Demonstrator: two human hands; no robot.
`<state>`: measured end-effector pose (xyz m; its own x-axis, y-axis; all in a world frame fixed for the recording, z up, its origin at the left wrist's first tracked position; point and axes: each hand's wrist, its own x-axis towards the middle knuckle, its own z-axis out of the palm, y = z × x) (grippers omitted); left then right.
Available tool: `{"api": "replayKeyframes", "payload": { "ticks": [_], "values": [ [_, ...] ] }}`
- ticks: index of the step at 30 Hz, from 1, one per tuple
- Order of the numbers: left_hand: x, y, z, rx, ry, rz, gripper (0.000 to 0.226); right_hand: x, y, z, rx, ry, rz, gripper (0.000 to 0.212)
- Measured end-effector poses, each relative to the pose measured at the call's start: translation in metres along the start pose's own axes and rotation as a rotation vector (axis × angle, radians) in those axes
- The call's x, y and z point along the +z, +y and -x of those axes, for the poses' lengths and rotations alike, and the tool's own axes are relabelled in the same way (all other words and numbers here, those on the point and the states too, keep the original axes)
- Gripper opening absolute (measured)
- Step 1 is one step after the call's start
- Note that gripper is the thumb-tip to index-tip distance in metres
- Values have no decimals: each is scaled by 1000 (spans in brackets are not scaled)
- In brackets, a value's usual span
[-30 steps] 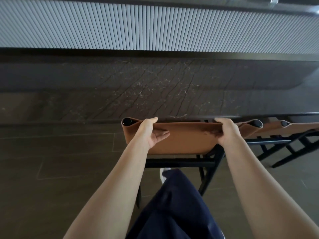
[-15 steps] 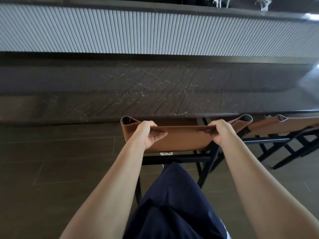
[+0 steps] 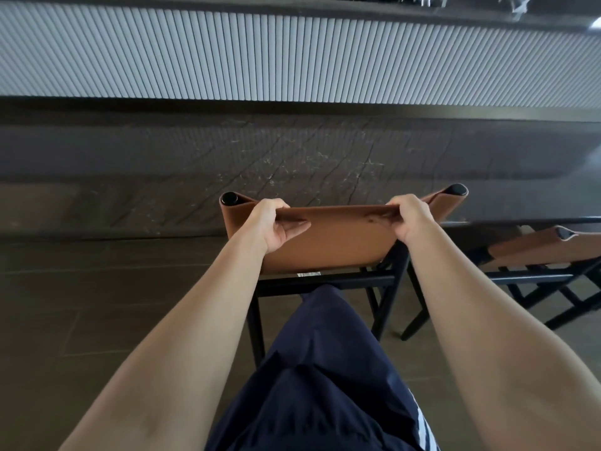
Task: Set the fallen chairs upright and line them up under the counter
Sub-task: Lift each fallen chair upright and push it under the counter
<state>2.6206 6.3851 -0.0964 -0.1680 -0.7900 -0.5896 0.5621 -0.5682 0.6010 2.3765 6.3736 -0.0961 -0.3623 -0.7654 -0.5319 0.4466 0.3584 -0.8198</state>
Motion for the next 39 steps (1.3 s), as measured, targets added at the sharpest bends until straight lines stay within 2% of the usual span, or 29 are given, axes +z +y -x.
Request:
{"api": "replayKeyframes", "payload": {
  "ticks": [5,13,23,28,32,36,39],
  "values": [
    [0,13,-15,5,4,-4,13,14,0,-10,5,33,-3,19],
    [-5,15,-13,-14,40,-41,19,19,6,-9,20,104,67,35],
    [-17,-12,3,-18,40,-11,14,-7,31,8,-3,83,-22,29],
    [-25,-25,14,-47,51,-9,17,-18,41,21,20,58,-48,34],
    [-32,-38,25,-52,63,65,14,-26,50,29,53,96,-36,37],
    [-43,-58,37,-69,78,75,15,-41,69,44,60,133,-50,27],
    [-47,-65,43,-47,84,83,18,-48,78,49,43,166,-84,34]
  ]
}}
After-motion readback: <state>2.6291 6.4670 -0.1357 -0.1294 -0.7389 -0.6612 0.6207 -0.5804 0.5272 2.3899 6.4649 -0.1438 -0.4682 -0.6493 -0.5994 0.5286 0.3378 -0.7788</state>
